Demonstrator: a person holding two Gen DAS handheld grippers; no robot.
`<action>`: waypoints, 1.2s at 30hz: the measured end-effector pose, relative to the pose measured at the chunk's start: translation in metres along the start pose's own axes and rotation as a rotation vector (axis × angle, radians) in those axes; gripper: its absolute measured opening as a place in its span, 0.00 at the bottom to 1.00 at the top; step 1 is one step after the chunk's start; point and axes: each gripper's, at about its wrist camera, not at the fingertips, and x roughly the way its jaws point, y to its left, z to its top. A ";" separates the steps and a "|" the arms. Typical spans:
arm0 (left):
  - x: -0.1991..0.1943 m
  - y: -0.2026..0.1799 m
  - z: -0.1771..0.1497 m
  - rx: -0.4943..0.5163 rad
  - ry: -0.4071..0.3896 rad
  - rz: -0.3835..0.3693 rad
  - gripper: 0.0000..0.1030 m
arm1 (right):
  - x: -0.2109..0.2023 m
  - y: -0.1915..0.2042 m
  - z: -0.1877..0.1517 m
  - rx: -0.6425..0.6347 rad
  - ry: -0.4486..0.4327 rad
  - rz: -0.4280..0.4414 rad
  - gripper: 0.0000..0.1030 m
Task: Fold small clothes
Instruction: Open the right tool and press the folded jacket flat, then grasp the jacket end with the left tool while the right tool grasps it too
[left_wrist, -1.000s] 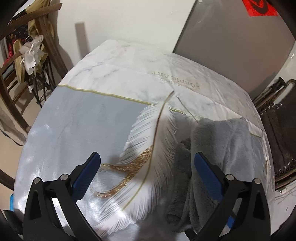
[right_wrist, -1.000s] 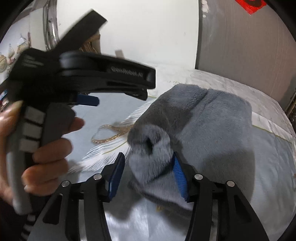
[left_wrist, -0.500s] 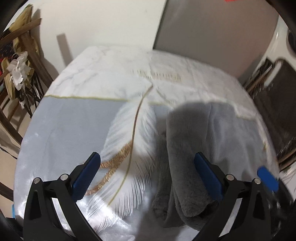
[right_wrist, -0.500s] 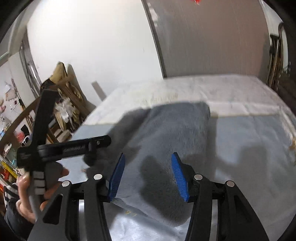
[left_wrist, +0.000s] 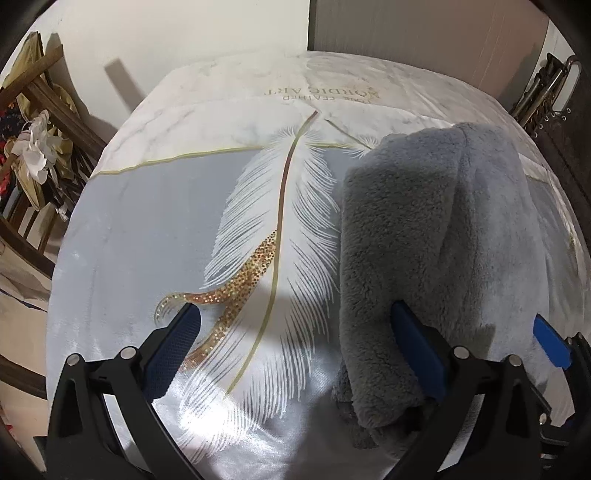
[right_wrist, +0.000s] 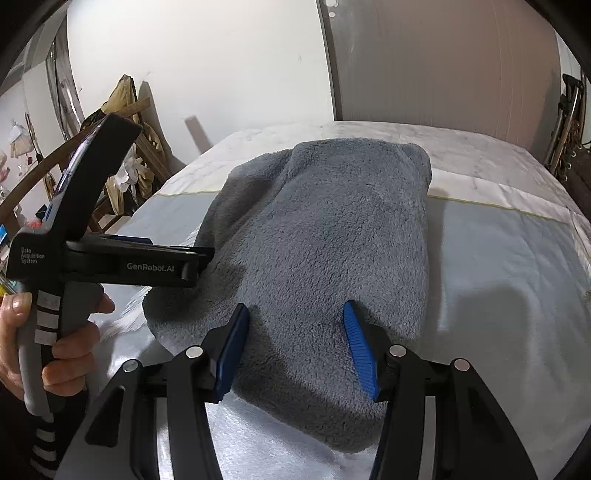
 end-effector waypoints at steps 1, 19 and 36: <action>0.000 0.001 0.001 -0.004 0.002 -0.004 0.96 | 0.000 0.002 0.002 -0.003 -0.001 -0.003 0.52; -0.013 0.013 0.010 -0.060 -0.034 -0.064 0.96 | -0.008 -0.007 0.033 0.000 0.002 0.018 0.54; 0.026 -0.014 0.047 0.013 -0.013 -0.047 0.96 | 0.101 -0.056 0.095 0.086 0.142 -0.076 0.55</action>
